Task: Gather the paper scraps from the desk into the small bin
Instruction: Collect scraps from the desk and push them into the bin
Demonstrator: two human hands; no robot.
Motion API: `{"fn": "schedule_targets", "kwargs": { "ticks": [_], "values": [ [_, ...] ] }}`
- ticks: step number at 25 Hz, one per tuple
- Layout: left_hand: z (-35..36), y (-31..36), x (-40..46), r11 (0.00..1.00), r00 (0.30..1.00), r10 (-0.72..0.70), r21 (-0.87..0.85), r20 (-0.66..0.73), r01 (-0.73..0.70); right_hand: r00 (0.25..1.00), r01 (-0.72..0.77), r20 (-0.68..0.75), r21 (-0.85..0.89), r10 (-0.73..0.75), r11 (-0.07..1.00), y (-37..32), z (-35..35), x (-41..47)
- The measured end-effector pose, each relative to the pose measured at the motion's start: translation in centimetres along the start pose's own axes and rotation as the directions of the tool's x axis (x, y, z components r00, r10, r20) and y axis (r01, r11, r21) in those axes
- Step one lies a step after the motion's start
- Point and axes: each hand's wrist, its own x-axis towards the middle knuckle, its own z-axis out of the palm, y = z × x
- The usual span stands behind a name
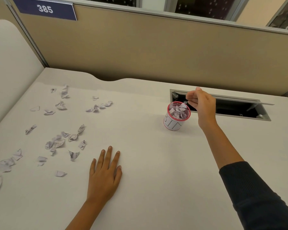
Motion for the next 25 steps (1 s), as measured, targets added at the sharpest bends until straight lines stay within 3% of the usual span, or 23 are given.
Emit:
{"fn": "schedule_targets", "kwargs": {
  "ticks": [4, 10, 15, 18, 21, 23, 25],
  "values": [
    [-0.2, 0.0, -0.1, 1.0, 1.0, 0.02, -0.022, -0.003, -0.02, 0.998, -0.049, -0.047, -0.047, 0.047, 0.998, 1.2, 0.9, -4.3],
    [-1.3, -0.7, -0.4, 0.989, 0.992, 0.116, -0.101, 0.042, -0.111, 0.96, -0.26, 0.113, 0.018, 0.256, 0.965, 3.8, 2.4, -13.3],
    [-3.2, -5.1, -1.9, 0.945, 0.975, 0.2, -0.281, 0.093, -0.167, 0.897, -0.357, 0.226, -0.138, 0.381, 0.924, 6.1, 5.9, -20.4],
    [-6.1, -10.3, -3.8, 0.941, 0.994, 0.105, -0.32, -0.029, -0.109, 0.859, -0.355, 0.293, -0.249, 0.42, 0.901, 6.5, 9.5, -23.6],
    [-9.1, -17.9, -5.5, 0.966, 0.985, -0.098, -0.252, -0.144, 0.059, 0.852, -0.308, 0.307, -0.36, 0.423, 0.881, 6.6, 13.3, -26.0],
    [-10.5, -23.3, -6.4, 0.962, 0.963, -0.223, -0.195, -0.149, 0.193, 0.859, -0.263, 0.308, -0.419, 0.409, 0.869, 6.5, 16.1, -27.2],
    [-11.1, -27.9, -6.8, 0.926, 0.939, -0.34, -0.193, -0.055, 0.324, 0.845, -0.185, 0.362, -0.495, 0.395, 0.849, 6.5, 18.5, -28.1]
  ]
}}
